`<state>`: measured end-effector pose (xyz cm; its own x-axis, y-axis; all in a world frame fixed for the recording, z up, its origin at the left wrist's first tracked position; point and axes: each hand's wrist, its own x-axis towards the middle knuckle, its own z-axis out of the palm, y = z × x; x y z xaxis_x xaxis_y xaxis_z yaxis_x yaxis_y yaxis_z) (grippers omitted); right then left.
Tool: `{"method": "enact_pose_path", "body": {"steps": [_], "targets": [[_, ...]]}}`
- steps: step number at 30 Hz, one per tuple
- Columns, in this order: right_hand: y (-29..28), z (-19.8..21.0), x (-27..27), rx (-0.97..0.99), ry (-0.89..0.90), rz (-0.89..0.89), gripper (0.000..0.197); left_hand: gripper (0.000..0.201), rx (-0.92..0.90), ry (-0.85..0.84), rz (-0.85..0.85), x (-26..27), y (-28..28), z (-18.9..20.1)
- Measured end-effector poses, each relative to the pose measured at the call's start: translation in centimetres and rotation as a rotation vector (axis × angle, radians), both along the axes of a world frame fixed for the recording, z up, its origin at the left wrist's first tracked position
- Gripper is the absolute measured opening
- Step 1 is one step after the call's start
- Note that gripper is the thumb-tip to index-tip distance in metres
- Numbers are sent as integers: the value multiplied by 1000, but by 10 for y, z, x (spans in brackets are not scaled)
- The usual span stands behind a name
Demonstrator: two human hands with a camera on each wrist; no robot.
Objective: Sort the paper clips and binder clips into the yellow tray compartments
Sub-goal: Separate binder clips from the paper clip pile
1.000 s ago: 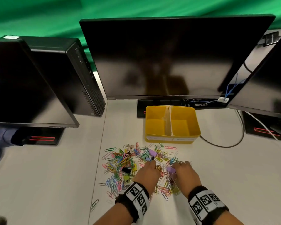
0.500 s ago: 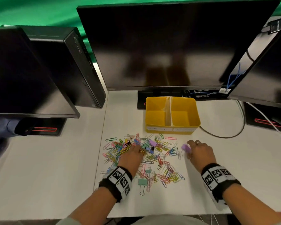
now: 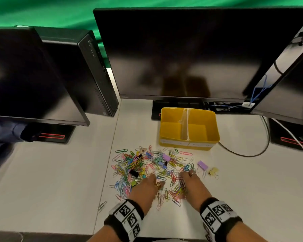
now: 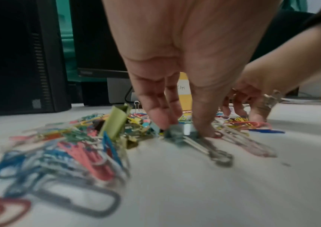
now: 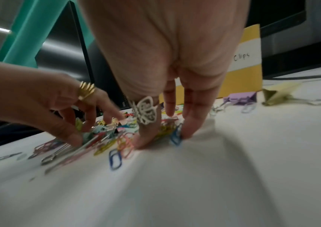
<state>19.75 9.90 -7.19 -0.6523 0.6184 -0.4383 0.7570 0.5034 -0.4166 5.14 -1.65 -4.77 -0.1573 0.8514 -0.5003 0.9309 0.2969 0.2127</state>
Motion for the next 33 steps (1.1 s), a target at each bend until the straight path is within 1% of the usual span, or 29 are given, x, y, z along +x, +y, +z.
{"method": "enact_pose_path", "body": {"steps": [1, 4, 6, 8, 10, 12, 14, 15, 18, 20, 22, 24, 28, 29, 31, 33], "targets": [[3, 2, -4, 26, 1, 5, 53, 41, -11, 29, -10, -2, -1, 0], [21, 6, -16, 117, 39, 0, 52, 39, -29, 92, -5, -14, -7, 0], [32, 5, -23, 149, 16, 26, 62, 42, -41, 123, 5, -21, -10, 2], [37, 5, -27, 146, -10, 91, 77, 48, -48, 182, -36, -22, -11, 6], [40, 6, -30, 157, -43, 163, 82, 48, -25, 225, -44, -22, -9, 8], [41, 7, -33, 193, -86, 202, 82, 52, 22, 220, -50, -19, -2, 8], [39, 6, -34, 211, -127, 213, 82, 57, 55, 170, -108, -12, 5, 4], [37, 6, -33, 211, -138, 205, 82, 56, 53, 141, -148, -7, 8, 3], [33, 7, -25, 196, -139, 180, 79, 39, 5, 136, -220, 1, 10, 0], [26, 8, -16, 188, -128, 191, 71, 36, -42, 170, -222, -2, 3, -3], [19, 10, -10, 173, -110, 224, 60, 39, -82, 214, -217, -7, -3, -2], [15, 13, -7, 171, -104, 235, 51, 41, -76, 244, -206, -10, -1, 2], [25, 13, -14, 163, -52, 150, 52, 59, 34, 167, -216, -6, 23, 3], [27, 13, -16, 161, -42, 146, 51, 63, 41, 176, -238, -3, 30, 2], [26, 10, -17, 154, -45, 162, 50, 67, 5, 232, -271, -1, 40, -3], [20, 6, -14, 136, -62, 176, 51, 72, -63, 289, -254, -5, 42, -8]]}}
